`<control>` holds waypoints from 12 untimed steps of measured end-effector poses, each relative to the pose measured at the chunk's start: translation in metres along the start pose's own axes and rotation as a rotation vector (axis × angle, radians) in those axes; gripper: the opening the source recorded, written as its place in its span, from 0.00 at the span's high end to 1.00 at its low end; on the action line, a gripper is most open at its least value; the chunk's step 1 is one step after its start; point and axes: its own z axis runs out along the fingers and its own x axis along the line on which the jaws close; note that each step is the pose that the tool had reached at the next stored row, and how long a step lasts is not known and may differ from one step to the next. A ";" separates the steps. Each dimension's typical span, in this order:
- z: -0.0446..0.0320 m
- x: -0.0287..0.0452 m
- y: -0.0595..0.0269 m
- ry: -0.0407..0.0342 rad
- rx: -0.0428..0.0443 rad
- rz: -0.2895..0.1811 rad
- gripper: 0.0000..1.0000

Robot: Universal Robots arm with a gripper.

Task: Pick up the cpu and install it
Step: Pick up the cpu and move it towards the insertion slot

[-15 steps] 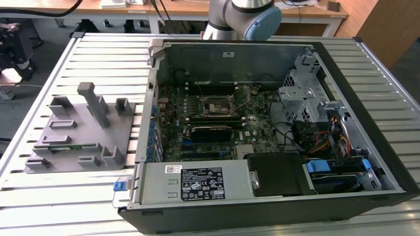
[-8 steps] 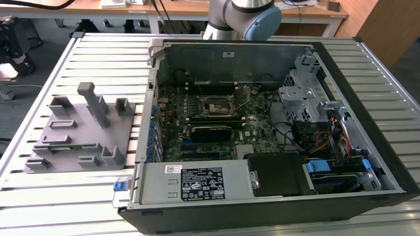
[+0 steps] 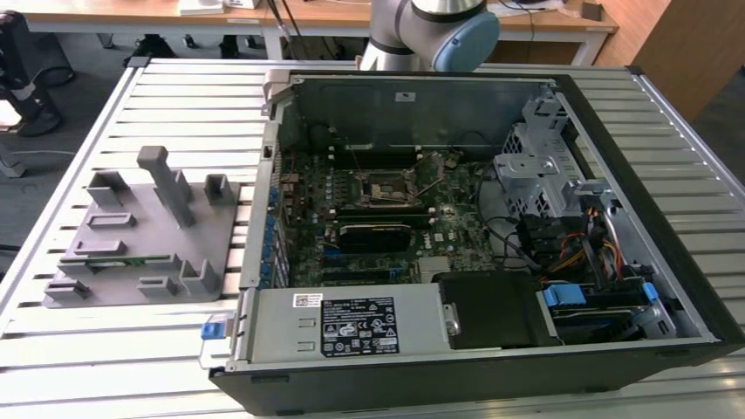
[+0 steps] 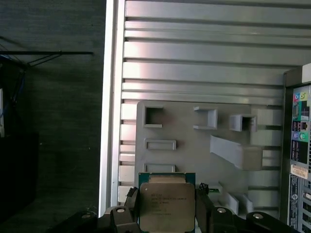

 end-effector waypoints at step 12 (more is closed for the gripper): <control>-0.0046 -0.0043 -0.0001 0.0001 0.0056 0.000 0.46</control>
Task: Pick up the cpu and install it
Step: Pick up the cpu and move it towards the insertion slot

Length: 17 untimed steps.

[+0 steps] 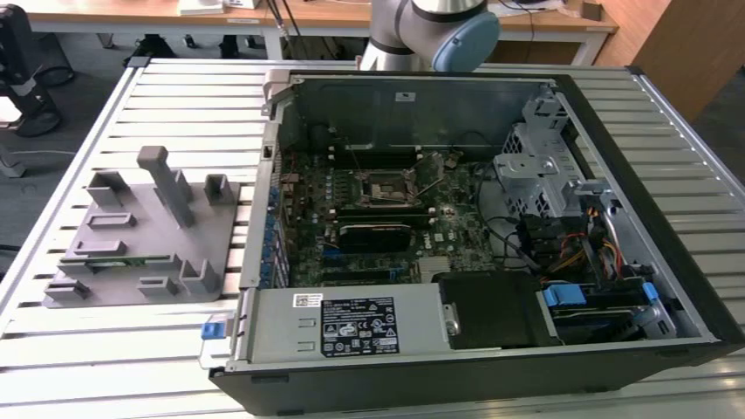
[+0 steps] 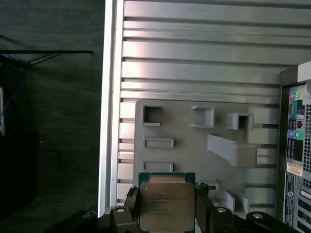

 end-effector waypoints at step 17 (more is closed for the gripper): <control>0.0009 -0.0297 -0.0007 0.0003 0.0005 0.000 0.46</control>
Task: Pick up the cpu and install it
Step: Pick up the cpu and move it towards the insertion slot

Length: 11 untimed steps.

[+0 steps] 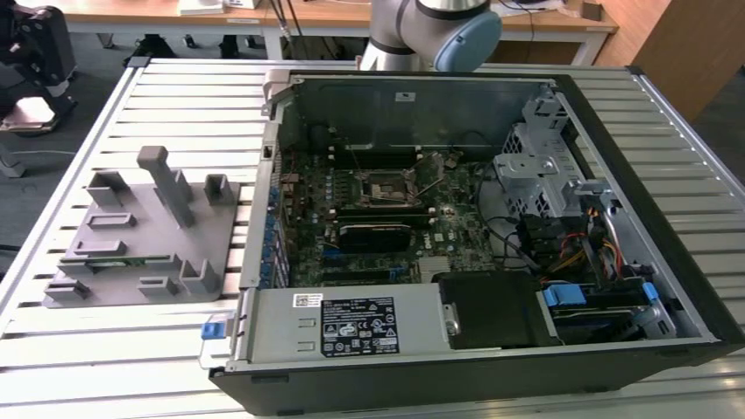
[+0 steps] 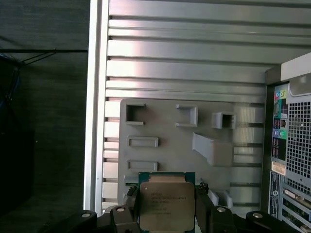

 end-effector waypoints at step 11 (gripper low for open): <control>0.0012 -0.0183 -0.0004 0.0000 0.0000 0.000 0.46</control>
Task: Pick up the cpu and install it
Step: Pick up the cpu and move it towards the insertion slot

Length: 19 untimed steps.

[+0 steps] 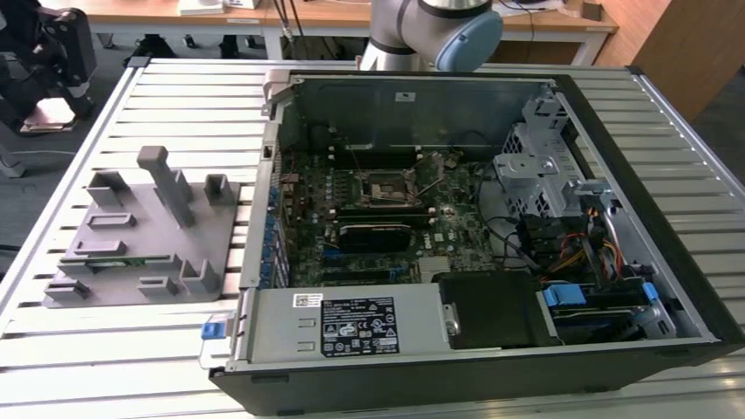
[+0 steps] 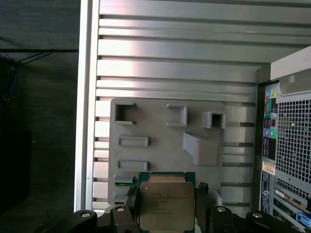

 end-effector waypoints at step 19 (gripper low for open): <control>0.0018 -0.0287 -0.0006 0.0001 0.0000 0.000 0.46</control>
